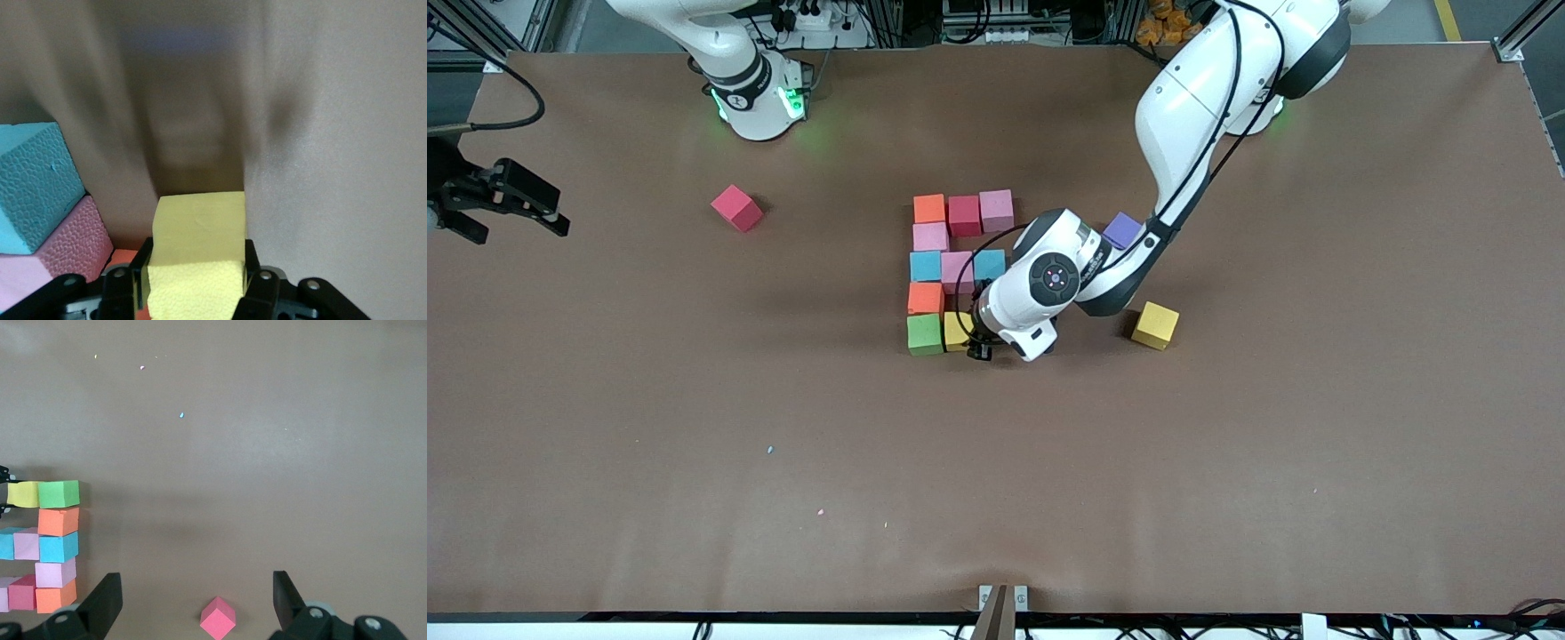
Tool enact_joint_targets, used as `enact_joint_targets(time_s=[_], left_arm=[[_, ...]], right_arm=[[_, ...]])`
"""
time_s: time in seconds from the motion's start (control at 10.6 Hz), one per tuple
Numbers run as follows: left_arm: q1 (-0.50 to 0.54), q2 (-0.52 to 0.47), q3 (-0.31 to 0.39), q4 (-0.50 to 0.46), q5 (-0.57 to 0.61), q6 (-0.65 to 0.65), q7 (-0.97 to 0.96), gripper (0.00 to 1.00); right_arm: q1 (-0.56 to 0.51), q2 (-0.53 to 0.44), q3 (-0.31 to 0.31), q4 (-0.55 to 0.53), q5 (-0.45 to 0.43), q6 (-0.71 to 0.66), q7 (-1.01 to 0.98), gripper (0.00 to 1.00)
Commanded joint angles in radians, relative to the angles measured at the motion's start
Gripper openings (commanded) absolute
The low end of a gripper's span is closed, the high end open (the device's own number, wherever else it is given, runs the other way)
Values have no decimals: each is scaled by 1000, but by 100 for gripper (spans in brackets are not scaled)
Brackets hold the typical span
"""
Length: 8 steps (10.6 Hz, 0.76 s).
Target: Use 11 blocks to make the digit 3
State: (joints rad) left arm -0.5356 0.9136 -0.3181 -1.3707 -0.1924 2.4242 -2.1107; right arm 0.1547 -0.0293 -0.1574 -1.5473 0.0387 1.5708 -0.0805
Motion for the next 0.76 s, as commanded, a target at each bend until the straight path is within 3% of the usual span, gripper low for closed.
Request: enact_joint_targets(time_s=[0.0,0.66], left_arm=[[-4,-25,5,-16,21,-2,-41,0],[-18,-19,8,-10,24,0,-48,0]], right_arm=[[22,-11,-7,1,-13,1,-5,100],[6,-1,-7,13,-8,0,-5,100]])
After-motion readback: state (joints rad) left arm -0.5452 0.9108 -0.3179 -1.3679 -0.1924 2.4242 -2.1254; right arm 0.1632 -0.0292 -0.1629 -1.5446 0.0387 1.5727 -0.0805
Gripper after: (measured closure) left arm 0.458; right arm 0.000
